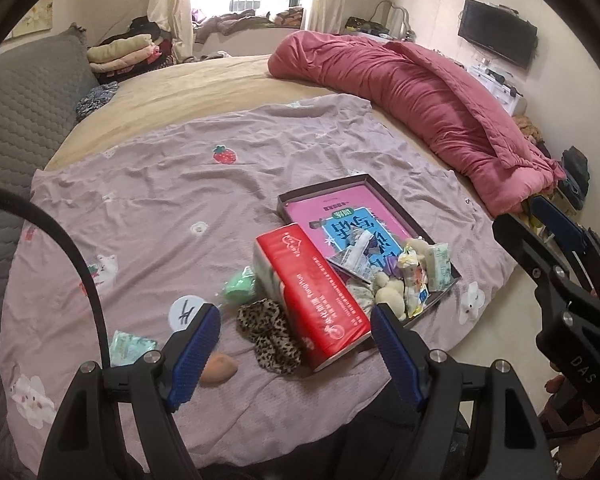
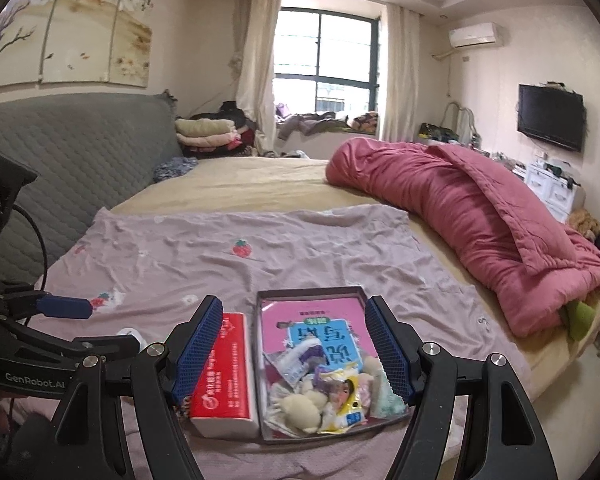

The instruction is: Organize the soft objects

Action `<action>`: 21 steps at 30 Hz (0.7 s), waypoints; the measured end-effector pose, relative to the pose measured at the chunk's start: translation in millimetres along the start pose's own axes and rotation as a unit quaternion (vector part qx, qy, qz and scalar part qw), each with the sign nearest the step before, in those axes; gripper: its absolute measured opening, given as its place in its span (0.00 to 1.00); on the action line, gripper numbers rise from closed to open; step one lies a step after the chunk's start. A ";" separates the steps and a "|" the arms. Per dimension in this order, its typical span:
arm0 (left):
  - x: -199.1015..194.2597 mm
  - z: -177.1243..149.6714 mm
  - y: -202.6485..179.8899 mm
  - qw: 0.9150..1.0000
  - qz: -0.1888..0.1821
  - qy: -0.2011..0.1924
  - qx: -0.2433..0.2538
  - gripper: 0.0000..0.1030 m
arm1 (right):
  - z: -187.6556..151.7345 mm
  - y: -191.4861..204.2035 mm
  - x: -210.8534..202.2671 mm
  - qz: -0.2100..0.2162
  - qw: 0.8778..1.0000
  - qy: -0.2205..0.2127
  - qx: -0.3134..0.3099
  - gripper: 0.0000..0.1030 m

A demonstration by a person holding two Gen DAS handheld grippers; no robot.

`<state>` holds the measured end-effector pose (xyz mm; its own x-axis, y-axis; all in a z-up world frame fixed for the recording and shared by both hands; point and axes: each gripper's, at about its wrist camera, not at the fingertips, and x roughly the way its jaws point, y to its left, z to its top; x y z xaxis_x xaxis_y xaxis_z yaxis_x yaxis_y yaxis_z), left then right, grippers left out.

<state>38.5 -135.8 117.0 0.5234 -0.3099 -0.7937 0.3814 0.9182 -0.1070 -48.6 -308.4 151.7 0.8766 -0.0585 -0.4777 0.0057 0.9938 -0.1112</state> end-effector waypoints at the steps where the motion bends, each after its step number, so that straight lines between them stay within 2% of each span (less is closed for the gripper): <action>1: -2.2 -1.5 3.8 1.000 0.002 -0.001 -0.001 0.75 | 0.7 3.0 0.1 0.004 1.000 0.001 -0.002 0.73; 7: -16.9 -7.0 31.4 1.000 0.008 -0.007 -0.024 0.75 | 5.2 23.5 -2.8 0.029 0.999 0.001 -0.015 0.73; 10: -26.9 -7.8 51.6 0.999 0.026 -0.014 -0.035 0.75 | 6.6 34.7 -5.1 0.036 0.999 -0.003 -0.027 0.73; 21: -44.7 -23.4 118.2 0.994 0.053 -0.021 -0.095 0.75 | 2.9 63.8 -7.7 0.068 0.996 0.001 -0.060 0.73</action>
<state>42.4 -7.6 125.8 0.5862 -0.2155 -0.7810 0.1733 0.9750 -0.1390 -53.5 -244.3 150.8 0.8644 0.0750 -0.4971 -0.1701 0.9741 -0.1488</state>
